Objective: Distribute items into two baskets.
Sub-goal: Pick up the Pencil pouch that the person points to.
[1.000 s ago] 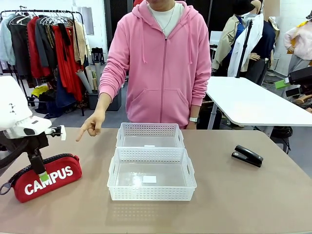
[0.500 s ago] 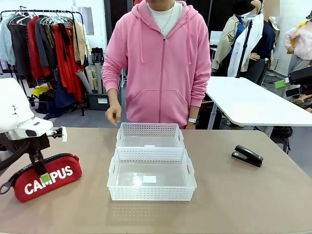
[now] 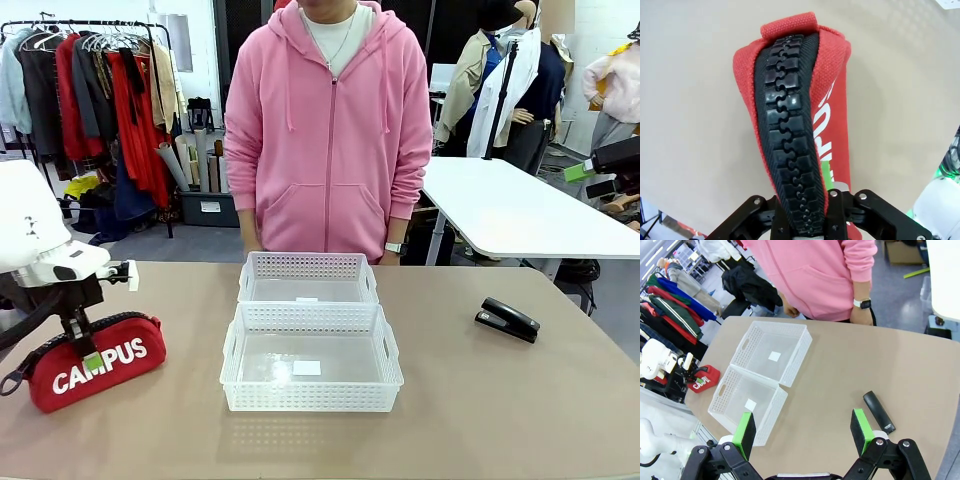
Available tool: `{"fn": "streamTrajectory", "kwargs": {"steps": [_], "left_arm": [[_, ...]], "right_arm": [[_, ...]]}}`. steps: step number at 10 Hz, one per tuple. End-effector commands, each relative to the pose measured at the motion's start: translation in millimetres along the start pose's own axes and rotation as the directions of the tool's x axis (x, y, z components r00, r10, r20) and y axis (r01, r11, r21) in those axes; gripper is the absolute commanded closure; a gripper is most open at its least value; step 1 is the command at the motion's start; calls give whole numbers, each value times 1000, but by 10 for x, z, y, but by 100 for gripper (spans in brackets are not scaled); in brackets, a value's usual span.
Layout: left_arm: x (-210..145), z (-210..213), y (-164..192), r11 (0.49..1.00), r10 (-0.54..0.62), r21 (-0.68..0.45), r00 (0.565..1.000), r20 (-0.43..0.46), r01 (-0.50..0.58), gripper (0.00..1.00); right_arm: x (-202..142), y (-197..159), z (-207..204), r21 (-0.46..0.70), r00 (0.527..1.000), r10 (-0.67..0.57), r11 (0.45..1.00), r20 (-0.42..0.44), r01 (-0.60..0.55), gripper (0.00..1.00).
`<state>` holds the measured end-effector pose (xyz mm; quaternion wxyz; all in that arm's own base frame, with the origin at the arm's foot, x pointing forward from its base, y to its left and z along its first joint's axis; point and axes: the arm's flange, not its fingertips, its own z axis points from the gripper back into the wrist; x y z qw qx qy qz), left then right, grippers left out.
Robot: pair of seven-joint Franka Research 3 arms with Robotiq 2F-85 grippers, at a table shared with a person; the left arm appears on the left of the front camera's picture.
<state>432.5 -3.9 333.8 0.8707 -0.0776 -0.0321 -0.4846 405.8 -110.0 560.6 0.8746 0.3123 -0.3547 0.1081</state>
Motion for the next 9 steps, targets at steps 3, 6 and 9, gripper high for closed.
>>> {"fn": "streamTrajectory", "kwargs": {"steps": [3,6,9], "left_arm": [[5,0,-4,1000,-1,-2,1000,-1,1,100],[5,0,-4,1000,-1,-2,1000,-1,1,100],[5,0,-4,1000,-1,-2,1000,-1,1,100]], "right_arm": [[13,-4,-4,14,1000,2,1000,9,-2,0],[13,-4,-4,14,1000,2,1000,9,-2,0],[13,-4,-4,14,1000,2,1000,9,-2,0]]}}
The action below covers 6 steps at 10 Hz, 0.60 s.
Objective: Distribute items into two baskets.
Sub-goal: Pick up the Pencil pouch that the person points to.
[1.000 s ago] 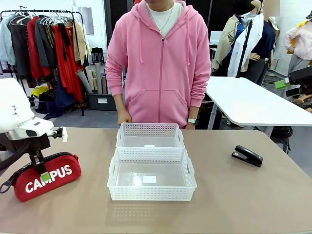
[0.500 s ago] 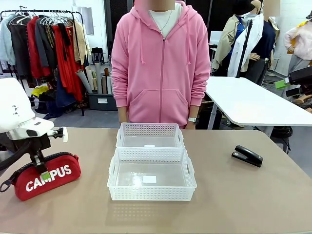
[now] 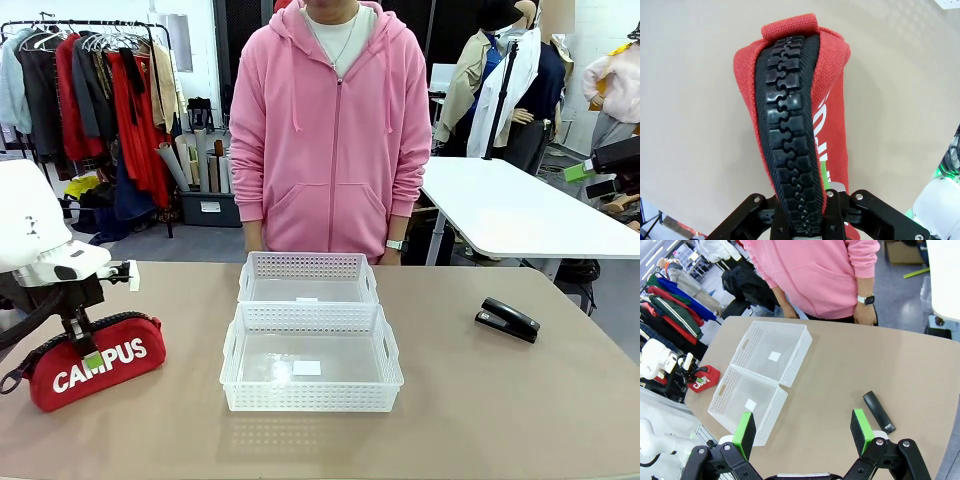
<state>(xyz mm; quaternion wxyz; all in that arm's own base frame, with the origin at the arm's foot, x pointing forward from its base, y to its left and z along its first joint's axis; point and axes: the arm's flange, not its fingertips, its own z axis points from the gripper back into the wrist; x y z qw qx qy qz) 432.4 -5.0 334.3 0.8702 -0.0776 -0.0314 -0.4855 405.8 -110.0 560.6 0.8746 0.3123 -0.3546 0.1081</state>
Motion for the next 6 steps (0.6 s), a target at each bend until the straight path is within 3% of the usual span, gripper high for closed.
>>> {"fn": "streamTrajectory", "kwargs": {"steps": [1,2,4,6], "left_arm": [[-5,-4,3,1000,1,-1,1000,0,-1,100],[0,0,0,1000,0,0,1000,0,0,100],[205,495,-100,993,-120,3,993,-13,120,100],[364,943,-164,980,-194,23,977,-82,197,100]], "right_arm": [[13,-4,-4,14,1000,2,1000,9,-2,0],[13,-4,-4,14,1000,2,1000,9,-2,0],[13,-4,-4,14,1000,2,1000,9,-2,0],[13,-4,-4,14,1000,2,1000,9,-2,0]]}}
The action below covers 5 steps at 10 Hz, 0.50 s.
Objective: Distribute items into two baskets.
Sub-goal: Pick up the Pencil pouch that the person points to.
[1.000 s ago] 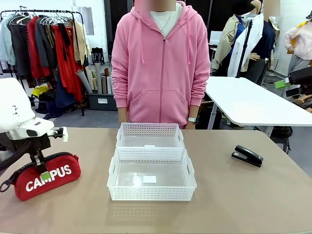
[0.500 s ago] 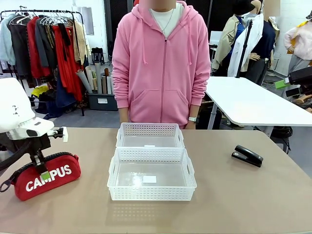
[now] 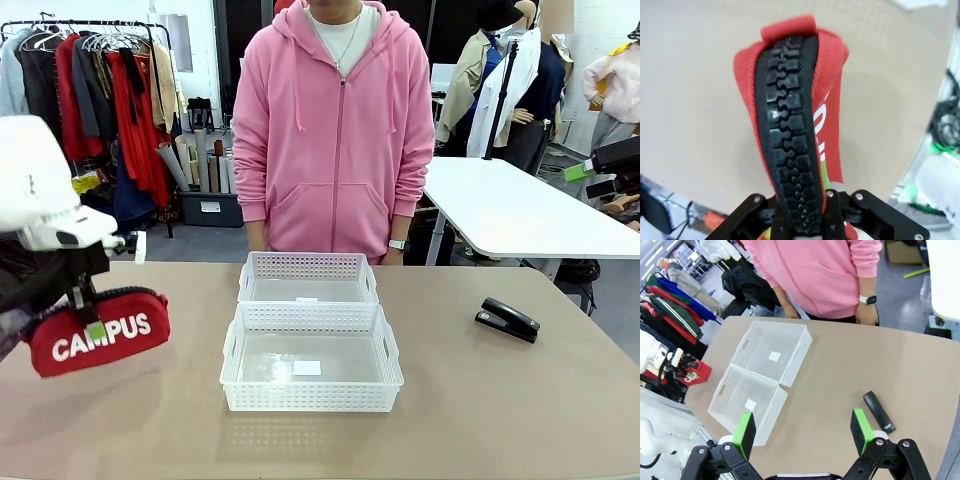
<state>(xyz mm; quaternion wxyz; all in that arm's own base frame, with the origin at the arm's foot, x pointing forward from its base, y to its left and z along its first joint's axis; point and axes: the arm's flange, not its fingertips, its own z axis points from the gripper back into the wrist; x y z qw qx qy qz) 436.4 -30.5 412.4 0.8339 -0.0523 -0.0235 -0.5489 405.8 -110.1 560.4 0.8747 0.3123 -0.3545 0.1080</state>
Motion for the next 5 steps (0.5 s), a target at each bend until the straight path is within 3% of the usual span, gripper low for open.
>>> {"fn": "streamTrajectory", "kwargs": {"steps": [1,5], "left_arm": [[55,472,45,995,-94,20,993,-78,96,100],[179,1351,-270,954,-290,58,954,-83,295,100]], "right_arm": [[13,-2,-4,15,1000,2,1000,9,-2,0],[13,-2,-4,15,1000,2,1000,9,-2,0]]}}
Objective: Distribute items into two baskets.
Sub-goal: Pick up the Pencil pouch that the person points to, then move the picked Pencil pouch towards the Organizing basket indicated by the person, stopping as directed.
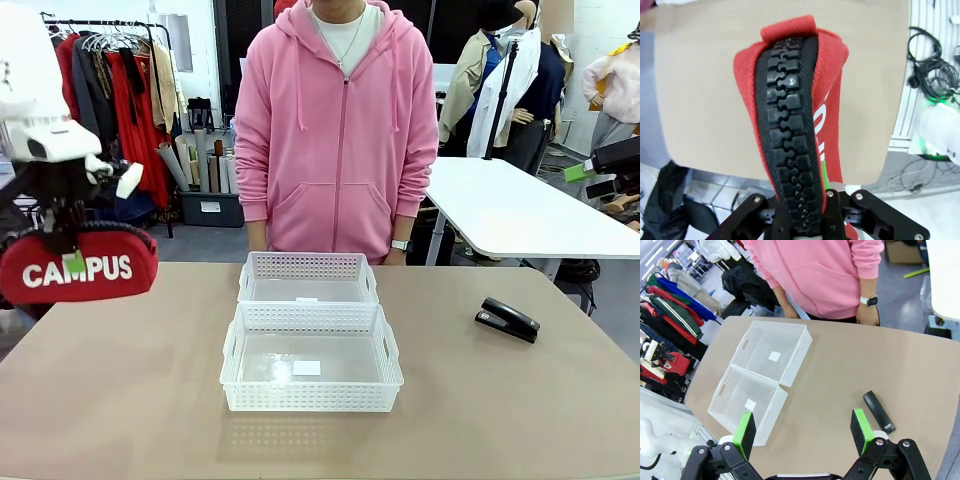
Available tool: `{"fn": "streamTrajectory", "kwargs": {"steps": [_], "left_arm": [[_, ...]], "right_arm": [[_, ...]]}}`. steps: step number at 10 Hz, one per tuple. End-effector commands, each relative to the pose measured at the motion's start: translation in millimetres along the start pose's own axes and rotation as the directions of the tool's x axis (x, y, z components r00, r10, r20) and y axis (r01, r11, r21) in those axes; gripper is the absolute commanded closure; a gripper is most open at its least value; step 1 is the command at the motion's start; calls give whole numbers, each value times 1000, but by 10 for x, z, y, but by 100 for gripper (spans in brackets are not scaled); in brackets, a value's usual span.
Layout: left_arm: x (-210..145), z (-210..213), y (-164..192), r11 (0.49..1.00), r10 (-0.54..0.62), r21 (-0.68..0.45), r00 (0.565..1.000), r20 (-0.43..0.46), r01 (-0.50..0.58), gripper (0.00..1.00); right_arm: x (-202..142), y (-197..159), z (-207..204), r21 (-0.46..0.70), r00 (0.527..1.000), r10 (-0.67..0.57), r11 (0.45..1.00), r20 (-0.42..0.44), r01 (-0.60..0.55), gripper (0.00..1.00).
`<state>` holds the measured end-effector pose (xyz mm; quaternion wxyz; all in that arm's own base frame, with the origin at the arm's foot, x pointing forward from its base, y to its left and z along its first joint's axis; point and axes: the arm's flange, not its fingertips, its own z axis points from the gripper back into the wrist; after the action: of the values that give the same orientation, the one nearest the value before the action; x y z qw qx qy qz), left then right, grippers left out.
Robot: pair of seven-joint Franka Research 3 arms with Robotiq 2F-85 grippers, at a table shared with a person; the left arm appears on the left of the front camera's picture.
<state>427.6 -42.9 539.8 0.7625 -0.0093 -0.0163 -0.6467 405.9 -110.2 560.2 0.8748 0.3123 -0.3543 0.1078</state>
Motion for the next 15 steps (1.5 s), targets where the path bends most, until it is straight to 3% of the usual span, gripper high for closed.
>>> {"fn": "streamTrajectory", "kwargs": {"steps": [1,5,15], "left_arm": [[6,283,-129,997,-67,40,998,-1,67,100],[43,594,-220,995,-83,56,997,0,82,100],[71,552,-248,996,-70,61,997,19,69,100]], "right_arm": [[14,0,-3,15,1000,3,1000,10,-3,0],[14,0,-3,15,1000,3,1000,10,-3,0],[14,0,-3,15,1000,3,1000,10,-3,0]]}}
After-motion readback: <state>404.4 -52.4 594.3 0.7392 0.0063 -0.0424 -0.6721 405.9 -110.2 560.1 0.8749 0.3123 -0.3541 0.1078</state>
